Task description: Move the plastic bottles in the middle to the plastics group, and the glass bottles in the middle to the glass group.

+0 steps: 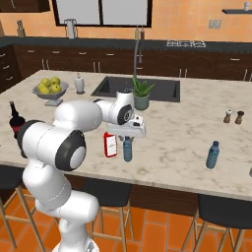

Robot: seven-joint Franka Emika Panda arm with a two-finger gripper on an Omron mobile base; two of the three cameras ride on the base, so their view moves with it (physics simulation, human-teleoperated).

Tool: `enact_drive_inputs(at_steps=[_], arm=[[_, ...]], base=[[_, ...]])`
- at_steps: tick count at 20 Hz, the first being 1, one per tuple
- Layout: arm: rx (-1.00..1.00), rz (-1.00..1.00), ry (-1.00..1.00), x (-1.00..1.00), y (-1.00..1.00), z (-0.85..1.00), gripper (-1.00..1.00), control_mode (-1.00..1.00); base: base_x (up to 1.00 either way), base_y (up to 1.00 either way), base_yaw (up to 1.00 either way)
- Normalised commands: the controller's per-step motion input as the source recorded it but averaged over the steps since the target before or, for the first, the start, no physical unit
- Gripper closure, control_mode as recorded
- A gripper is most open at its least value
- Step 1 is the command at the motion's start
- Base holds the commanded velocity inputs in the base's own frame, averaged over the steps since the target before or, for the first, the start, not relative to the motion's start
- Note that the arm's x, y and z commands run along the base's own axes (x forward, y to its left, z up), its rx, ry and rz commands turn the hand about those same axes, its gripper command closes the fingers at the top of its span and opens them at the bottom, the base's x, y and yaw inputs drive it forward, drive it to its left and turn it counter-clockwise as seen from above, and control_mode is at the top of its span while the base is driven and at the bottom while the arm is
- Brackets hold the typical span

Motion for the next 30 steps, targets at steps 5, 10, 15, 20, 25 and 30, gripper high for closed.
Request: enact_drive_inputs(at_steps=[5, 10, 15, 20, 25, 30], arm=[[0.00, 0.00, 0.00, 0.00, -0.03, 0.03, 1.00, -1.00], [0.00, -0.04, 0.02, -0.14, -0.70, 0.39, 1.00, -1.00], [0.00, -0.09, 0.06, -0.11, -1.00, 0.27, 1.00, -1.00], [0.00, -0.09, 0.08, 0.00, -1.00, 0.15, 1.00, -1.00], [0.00, -0.06, 0.01, 0.00, -1.00, 0.01, 1.00, -1.00], [0.00, -0.09, 0.00, -0.02, -0.87, -0.07, 1.00, -1.00]], base=[[0.00, 0.00, 0.00], [0.00, 0.00, 0.00], [0.00, 0.00, 0.00], [0.00, 0.00, 0.00], [0.00, 0.00, 0.00], [0.00, 0.00, 0.00]])
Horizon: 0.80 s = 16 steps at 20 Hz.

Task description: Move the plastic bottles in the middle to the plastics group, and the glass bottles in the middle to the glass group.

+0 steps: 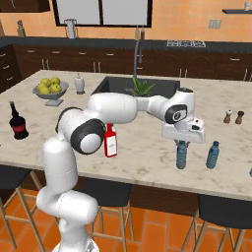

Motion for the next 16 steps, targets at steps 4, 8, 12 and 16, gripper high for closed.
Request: enact_drive_inputs(at_steps=[4, 8, 12, 16], arm=[[0.00, -0.07, -0.04, -0.03, -0.57, -0.18, 1.00, -1.00], [0.00, -0.03, -0.11, 0.00, -0.07, -0.35, 1.00, -1.00], [0.00, 0.00, -0.10, 0.00, -0.16, -0.22, 1.00, -1.00], [-0.03, 0.00, -0.05, 0.00, 0.00, -0.23, 1.00, -1.00]], base=[[0.00, 0.00, 0.00], [0.00, 0.00, 0.00], [0.00, 0.00, 0.00], [0.00, 0.00, 0.00]])
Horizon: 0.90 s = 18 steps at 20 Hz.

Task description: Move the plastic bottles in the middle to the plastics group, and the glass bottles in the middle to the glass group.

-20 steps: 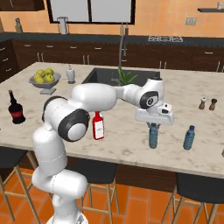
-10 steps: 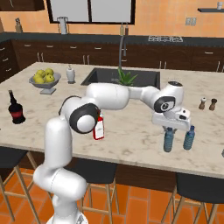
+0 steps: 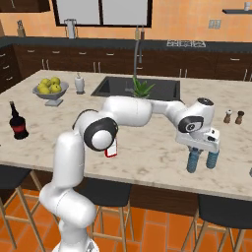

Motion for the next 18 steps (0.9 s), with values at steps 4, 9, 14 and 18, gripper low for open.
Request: enact_drive_inputs(at_steps=[4, 9, 14, 18], arm=[[-0.06, 0.00, -0.04, 0.00, 0.00, -0.23, 1.00, -1.00], [-0.04, 0.00, -0.03, 0.01, 0.03, -0.10, -1.00, -1.00], [0.00, -0.01, -0.01, 0.00, 0.07, 0.09, -1.00, -1.00], [0.00, -0.05, -0.04, -0.06, 0.01, 0.54, -1.00, -1.00]], base=[[0.00, 0.00, 0.00], [0.00, 0.00, 0.00], [0.00, 0.00, 0.00], [0.00, 0.00, 0.00]])
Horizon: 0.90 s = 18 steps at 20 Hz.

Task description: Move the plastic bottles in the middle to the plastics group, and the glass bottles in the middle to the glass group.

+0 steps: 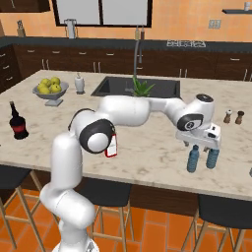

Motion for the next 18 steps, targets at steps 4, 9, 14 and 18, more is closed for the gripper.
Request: enact_drive_inputs(at_steps=[4, 9, 14, 18], arm=[[0.00, -0.10, -0.02, -0.31, 0.46, 0.51, -1.00, -1.00], [-0.01, -0.15, -0.01, -0.28, 0.93, 0.33, -1.00, -1.00], [-0.07, -0.04, -0.02, -0.04, 1.00, 0.24, -1.00, -1.00], [-0.01, 0.00, 0.06, 0.00, 1.00, 0.18, -1.00, -1.00]], base=[[0.00, 0.00, 0.00], [0.00, 0.00, 0.00], [0.00, 0.00, 0.00], [0.00, 0.00, 0.00]])
